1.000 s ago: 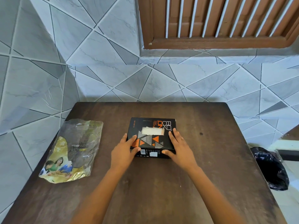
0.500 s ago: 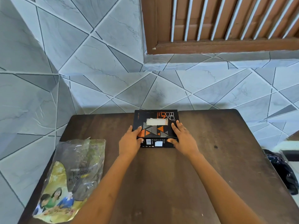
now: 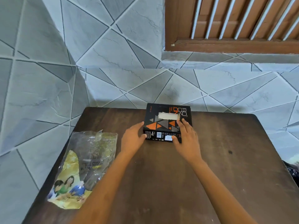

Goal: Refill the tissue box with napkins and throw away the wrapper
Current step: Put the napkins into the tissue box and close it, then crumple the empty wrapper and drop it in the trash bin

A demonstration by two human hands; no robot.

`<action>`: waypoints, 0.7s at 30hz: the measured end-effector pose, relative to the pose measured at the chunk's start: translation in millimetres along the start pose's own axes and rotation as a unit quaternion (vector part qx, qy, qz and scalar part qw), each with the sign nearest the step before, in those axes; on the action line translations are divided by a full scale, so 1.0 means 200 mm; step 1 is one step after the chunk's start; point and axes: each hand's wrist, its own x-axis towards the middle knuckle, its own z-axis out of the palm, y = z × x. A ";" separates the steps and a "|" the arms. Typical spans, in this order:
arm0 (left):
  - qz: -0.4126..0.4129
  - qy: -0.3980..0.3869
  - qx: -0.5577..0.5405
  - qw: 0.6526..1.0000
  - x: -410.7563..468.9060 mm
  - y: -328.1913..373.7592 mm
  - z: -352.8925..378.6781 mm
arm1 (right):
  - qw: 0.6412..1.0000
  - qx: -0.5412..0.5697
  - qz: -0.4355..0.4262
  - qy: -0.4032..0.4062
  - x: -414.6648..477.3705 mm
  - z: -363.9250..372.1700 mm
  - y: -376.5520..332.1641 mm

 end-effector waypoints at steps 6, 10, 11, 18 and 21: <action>-0.085 0.113 0.002 0.990 -0.42 -0.25 -0.27 | 0.989 0.047 -0.131 -0.050 -0.22 0.23 -0.35; -0.178 0.193 0.022 0.965 -0.67 -0.50 -0.46 | 0.974 0.075 -0.163 -0.137 -0.30 0.39 -0.54; -0.215 0.201 0.030 0.955 -0.72 -0.57 -0.50 | 0.970 0.075 -0.165 -0.161 -0.31 0.43 -0.59; -0.326 0.053 -0.054 0.942 -0.80 -0.96 -0.55 | 0.952 0.131 -0.058 -0.271 -0.17 0.68 -0.79; -0.318 0.009 -0.081 0.945 -0.74 -1.08 -0.54 | 0.948 0.200 0.042 -0.243 -0.11 0.76 -0.90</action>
